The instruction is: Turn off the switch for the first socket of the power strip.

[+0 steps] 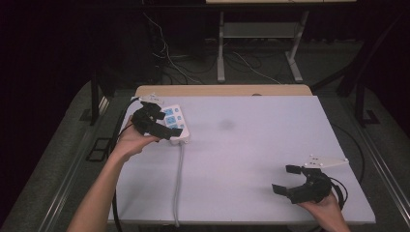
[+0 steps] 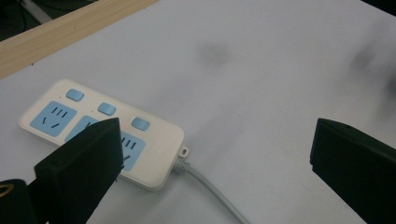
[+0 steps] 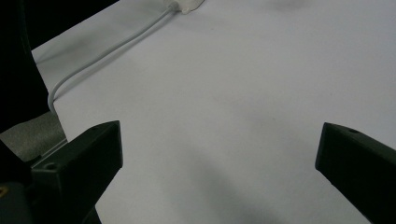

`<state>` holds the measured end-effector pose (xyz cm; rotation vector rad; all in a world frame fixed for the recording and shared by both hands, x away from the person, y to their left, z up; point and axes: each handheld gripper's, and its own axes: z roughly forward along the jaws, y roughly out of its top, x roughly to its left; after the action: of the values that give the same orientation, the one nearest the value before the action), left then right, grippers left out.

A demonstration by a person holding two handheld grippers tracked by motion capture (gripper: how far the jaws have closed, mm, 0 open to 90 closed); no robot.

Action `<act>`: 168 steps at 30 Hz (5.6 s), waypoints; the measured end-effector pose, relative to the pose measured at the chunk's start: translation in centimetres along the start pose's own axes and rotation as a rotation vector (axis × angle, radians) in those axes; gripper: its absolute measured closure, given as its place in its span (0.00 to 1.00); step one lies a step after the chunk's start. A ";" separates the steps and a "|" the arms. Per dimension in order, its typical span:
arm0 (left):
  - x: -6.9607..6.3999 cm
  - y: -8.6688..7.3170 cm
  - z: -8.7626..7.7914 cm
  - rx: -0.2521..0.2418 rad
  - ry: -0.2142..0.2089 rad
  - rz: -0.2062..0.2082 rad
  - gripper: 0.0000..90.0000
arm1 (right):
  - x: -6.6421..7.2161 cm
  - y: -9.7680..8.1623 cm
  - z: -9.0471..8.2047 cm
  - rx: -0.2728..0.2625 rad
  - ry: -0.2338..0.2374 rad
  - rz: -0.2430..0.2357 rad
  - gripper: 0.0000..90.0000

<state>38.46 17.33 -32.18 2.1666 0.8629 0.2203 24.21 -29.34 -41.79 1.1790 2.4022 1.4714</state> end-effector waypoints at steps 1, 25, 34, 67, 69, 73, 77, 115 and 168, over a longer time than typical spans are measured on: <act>0.1 0.1 0.2 0.005 0.000 0.002 0.02 | 0.0 0.0 0.0 0.001 0.000 0.000 0.01; 3.8 0.6 2.9 0.009 0.016 -0.055 0.50 | 0.0 -0.1 0.1 0.013 -0.004 -0.003 0.01; 4.1 0.5 4.3 0.018 0.006 -0.065 0.71 | 0.0 -0.2 0.3 0.023 -0.010 -0.011 0.00; 7.7 -1.9 8.6 -0.027 -0.005 -0.287 0.99 | 0.0 -0.2 0.3 0.021 -0.013 -0.012 0.00; 7.9 -2.3 8.9 -0.047 -0.014 -0.305 0.99 | -0.1 -0.2 0.3 0.020 -0.014 -0.011 0.00; 8.2 -3.1 9.5 -0.059 -0.023 -0.332 0.99 | 0.0 -0.2 0.3 0.023 -0.014 -0.013 0.00; 8.5 -3.6 10.0 -0.061 -0.029 -0.351 0.99 | 0.0 -0.2 0.3 0.023 -0.014 -0.014 0.00; 6.1 -2.5 10.8 0.026 0.110 -0.254 1.00 | -0.1 0.0 -0.4 -0.012 -0.040 -0.009 0.00; 5.4 -1.1 3.2 -0.115 0.161 -0.254 0.99 | -0.4 0.1 -0.6 -0.019 -0.038 -0.003 0.00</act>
<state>43.25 19.38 -35.82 1.9303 1.1774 0.3119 24.22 -30.04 -41.52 1.1872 2.3589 1.4547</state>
